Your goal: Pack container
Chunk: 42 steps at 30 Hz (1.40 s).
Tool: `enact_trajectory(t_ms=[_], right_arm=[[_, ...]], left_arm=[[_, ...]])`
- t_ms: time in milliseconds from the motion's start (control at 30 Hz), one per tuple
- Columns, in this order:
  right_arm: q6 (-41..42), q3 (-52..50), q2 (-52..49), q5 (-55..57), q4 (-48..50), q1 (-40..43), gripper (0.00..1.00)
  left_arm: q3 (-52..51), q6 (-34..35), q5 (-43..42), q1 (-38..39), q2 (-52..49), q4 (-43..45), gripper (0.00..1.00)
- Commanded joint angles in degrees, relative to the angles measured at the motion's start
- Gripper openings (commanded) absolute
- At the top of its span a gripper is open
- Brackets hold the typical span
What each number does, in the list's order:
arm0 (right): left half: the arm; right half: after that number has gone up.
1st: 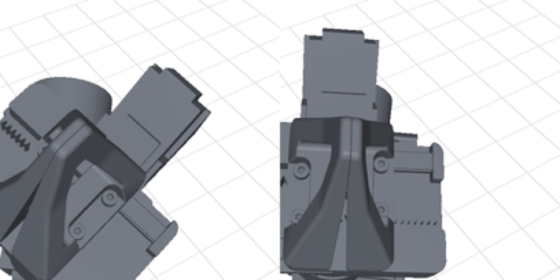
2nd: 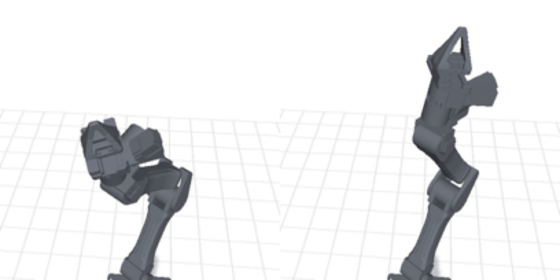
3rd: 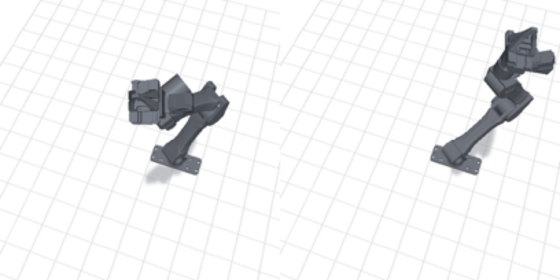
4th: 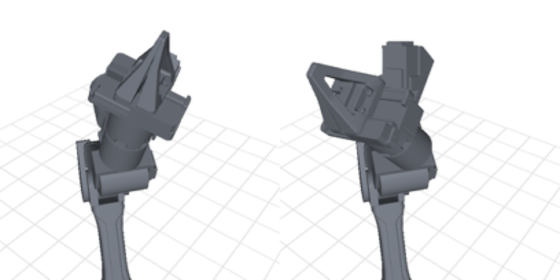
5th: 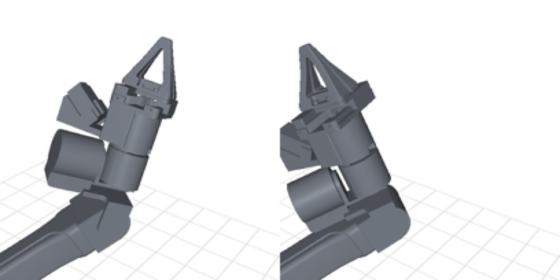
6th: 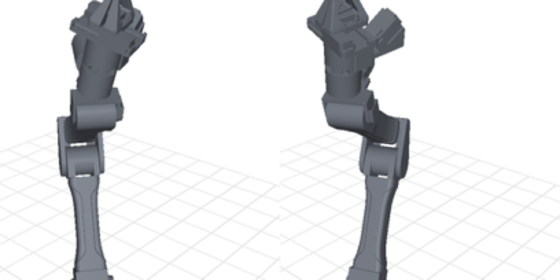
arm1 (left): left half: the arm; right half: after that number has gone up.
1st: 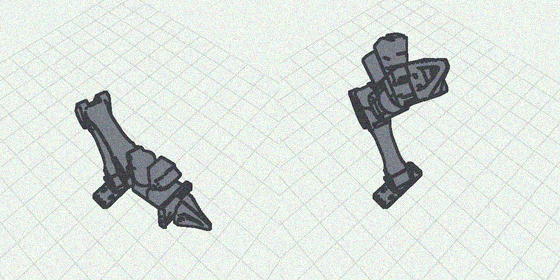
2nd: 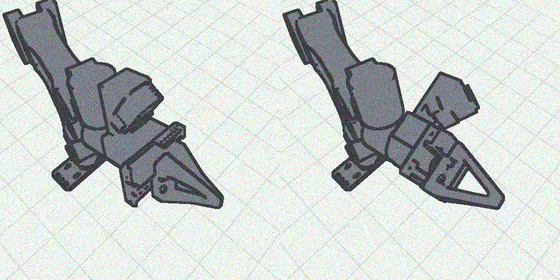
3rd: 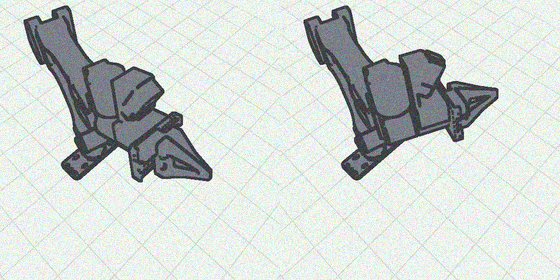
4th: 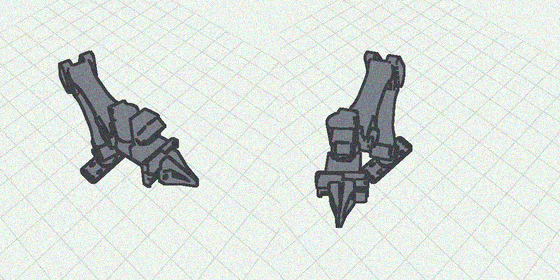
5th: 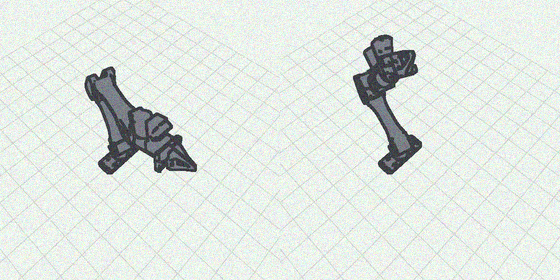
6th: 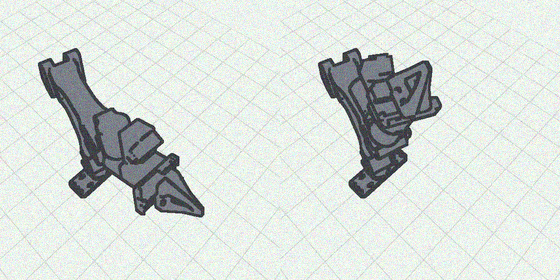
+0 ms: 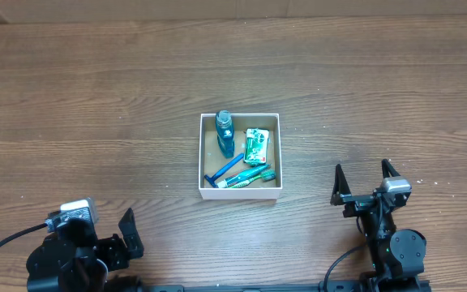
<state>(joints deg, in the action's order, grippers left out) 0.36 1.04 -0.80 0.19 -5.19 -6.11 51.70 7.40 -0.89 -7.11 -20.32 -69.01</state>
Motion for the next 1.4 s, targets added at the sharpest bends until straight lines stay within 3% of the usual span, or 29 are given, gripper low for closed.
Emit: enact_trajectory(t_ms=[0,67,200,433,700,800,1367], right_arm=[[-0.20,-0.57,0.63,-0.33,0.37,-0.26,1.00],[-0.20,-0.57,0.63,-0.33,0.37,-0.26,1.00],[-0.20,-0.57,0.63,-0.33,0.37,-0.26,1.00],[-0.20,-0.57,0.63,-0.33,0.37,-0.26,1.00],[-0.20,-0.57,0.63,-0.33,0.37,-0.26,1.00],[-0.20,-0.57,0.63,-0.33,0.37,-0.26,1.00],[-0.20,-0.57,0.63,-0.33,0.37,-0.26,1.00]], left_arm=[[-0.24,0.81,1.81,0.15,0.15,0.15,1.00],[-0.52,0.79,0.83,0.17,0.20,1.09,1.00],[-7.06,0.24,-2.12,1.33,1.73,12.83,1.00],[-34.27,-0.61,-3.48,1.95,15.78,37.13,1.00],[-50.64,-13.66,-4.37,2.01,20.13,69.48,1.00],[-51.45,-12.17,-1.68,2.05,20.13,64.59,1.00],[-51.43,-12.11,-0.61,2.03,20.06,64.63,1.00]])
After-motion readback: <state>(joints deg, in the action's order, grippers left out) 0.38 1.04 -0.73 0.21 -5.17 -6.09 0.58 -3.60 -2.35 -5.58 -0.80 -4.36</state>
